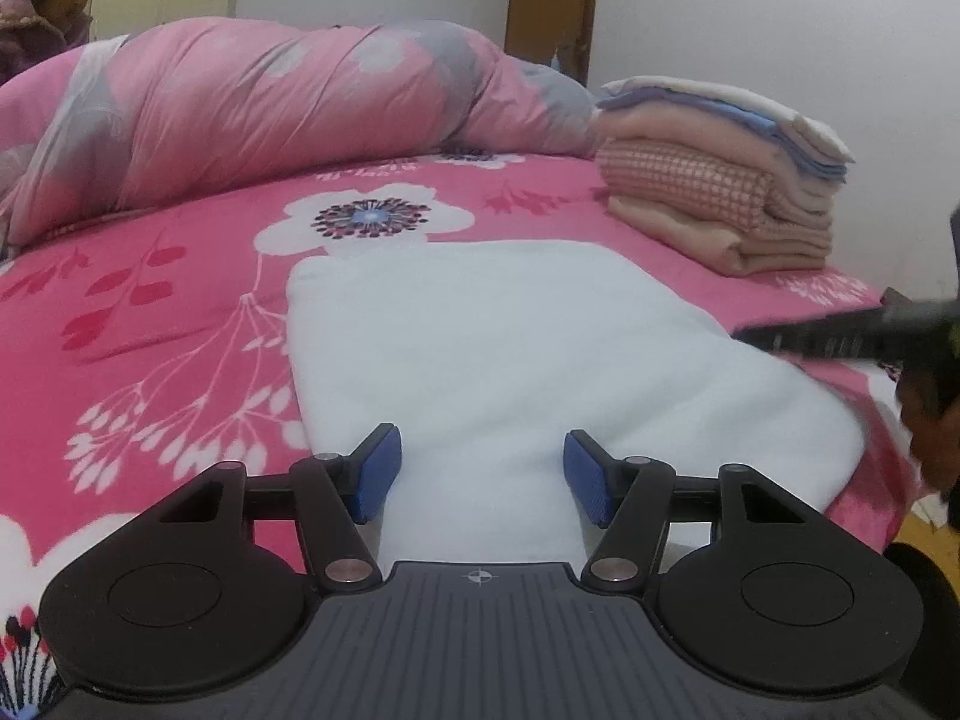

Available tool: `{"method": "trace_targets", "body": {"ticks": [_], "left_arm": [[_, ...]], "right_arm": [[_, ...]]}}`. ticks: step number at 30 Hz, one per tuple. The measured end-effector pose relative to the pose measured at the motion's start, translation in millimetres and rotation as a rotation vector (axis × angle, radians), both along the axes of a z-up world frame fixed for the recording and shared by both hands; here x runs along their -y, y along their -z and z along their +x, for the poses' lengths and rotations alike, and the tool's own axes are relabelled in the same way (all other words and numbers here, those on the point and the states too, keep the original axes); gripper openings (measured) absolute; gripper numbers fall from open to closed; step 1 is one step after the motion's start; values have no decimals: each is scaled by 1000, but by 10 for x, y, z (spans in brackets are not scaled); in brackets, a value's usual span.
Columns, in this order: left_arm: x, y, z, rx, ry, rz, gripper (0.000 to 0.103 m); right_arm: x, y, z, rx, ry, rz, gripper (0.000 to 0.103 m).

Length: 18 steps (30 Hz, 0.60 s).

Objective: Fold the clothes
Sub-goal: 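Smooth the white cloth surface with the right gripper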

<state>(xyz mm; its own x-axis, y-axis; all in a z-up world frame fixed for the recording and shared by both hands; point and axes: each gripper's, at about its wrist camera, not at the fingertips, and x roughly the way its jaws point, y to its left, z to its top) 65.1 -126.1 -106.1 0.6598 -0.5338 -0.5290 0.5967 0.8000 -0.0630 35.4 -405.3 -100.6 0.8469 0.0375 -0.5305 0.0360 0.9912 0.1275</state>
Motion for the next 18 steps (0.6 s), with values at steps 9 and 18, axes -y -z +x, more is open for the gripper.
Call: {"method": "trace_targets", "body": {"ticks": [9, 18], "left_arm": [[35, -9, -16, 12, -10, -3, 62], [16, 7, -22, 8, -13, -17, 62]], "right_arm": [[-389, -36, 552, 23, -314, -94, 5], [19, -163, 871, 43, -203, 32, 6]]}}
